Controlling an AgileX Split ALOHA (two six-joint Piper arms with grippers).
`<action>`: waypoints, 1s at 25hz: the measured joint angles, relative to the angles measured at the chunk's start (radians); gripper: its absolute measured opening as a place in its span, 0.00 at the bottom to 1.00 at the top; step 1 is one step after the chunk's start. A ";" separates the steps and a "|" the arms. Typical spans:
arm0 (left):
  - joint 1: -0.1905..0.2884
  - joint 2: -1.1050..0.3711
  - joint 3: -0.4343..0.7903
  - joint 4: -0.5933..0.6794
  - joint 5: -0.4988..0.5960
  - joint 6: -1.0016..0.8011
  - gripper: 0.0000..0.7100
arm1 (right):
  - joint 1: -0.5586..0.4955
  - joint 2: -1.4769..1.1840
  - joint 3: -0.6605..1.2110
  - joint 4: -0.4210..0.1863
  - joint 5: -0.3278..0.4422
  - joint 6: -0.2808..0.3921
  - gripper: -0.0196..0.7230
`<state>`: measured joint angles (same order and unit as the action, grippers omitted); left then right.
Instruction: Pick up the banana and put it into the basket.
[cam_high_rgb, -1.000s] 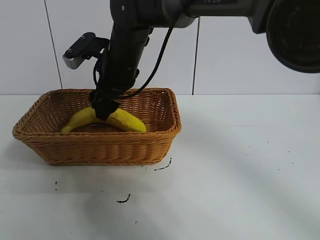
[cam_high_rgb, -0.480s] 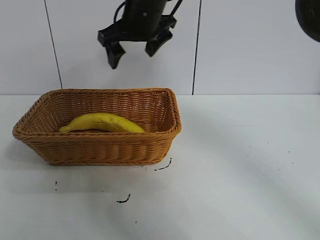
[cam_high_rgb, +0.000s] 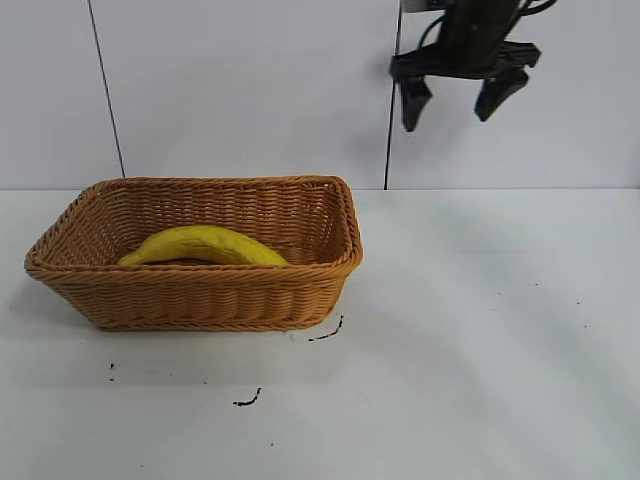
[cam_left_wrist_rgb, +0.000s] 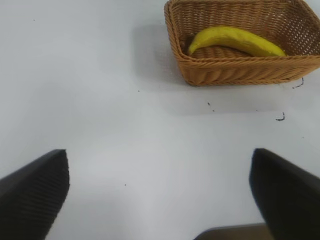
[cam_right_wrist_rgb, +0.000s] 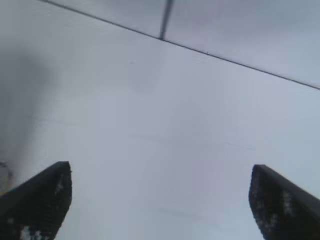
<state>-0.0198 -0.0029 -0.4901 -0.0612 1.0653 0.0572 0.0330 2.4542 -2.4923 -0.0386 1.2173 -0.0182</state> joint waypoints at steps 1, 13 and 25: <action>0.000 0.000 0.000 0.000 0.000 0.000 0.98 | -0.002 -0.010 0.009 0.000 0.000 0.000 0.95; 0.000 0.000 0.000 0.000 0.000 0.000 0.98 | -0.002 -0.409 0.498 0.005 -0.001 0.004 0.95; 0.000 0.000 0.000 0.000 0.000 0.000 0.98 | -0.002 -1.186 1.217 0.005 0.001 0.029 0.95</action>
<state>-0.0198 -0.0029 -0.4901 -0.0612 1.0653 0.0572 0.0307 1.2684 -1.2749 -0.0331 1.2180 0.0110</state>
